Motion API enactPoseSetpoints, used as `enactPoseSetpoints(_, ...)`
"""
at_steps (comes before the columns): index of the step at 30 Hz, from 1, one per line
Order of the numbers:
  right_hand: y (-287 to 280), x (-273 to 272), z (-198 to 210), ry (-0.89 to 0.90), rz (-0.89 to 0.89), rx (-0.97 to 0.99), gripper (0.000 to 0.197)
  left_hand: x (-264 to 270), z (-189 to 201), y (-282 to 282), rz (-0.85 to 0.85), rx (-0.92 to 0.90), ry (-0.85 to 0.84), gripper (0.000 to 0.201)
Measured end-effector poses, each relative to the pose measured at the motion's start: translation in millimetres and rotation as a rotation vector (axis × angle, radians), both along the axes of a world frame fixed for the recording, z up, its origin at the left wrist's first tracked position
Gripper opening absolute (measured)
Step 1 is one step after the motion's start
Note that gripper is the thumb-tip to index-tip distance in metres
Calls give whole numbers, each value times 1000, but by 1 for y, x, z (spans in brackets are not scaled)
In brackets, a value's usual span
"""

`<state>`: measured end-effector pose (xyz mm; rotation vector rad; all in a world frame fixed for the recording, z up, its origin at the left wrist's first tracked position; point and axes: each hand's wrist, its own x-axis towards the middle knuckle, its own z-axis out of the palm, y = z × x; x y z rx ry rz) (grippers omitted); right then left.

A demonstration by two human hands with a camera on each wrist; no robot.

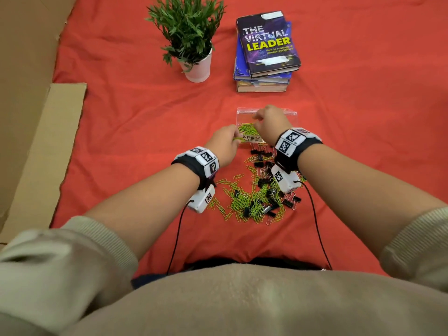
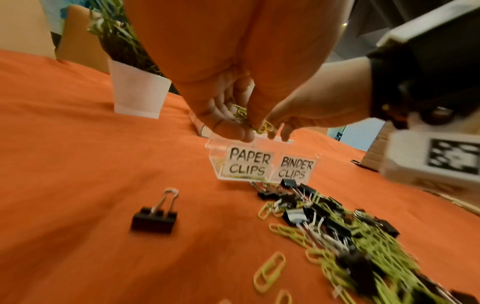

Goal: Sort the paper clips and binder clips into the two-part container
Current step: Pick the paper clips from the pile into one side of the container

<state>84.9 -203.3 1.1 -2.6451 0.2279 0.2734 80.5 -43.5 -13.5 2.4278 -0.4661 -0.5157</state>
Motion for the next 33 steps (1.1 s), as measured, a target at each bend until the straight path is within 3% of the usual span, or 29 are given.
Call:
enactPoseSetpoints(2,-4,-15,-3,-50,-22,29,24,13,5,-11,10,0,-11,11)
enactPoseSetpoints(5,-6,-47,-11,11,-24,106,19,32,7,-27,15,49,-27,14)
enactPoseSetpoints(12,6,-106,-41,208,342,21,18,42,-3,-38,-46,130,-38,26)
enactPoseSetpoints(16,0,-104,-49,223,288,1,18,24,-1,-16,-93,68,-120,25)
enactPoseSetpoints(19,4,-98,-45,134,258,1,18,2,-2,14,-160,133,-84,16)
enactPoseSetpoints(24,44,-109,-40,173,466,69,20,-38,-17,66,-254,372,57,16)
enactPoseSetpoints(28,60,-118,-44,232,536,37,23,-52,-33,86,-187,354,99,22)
enactPoseSetpoints(33,47,-114,-41,246,432,47,18,-49,-39,83,-153,332,26,22)
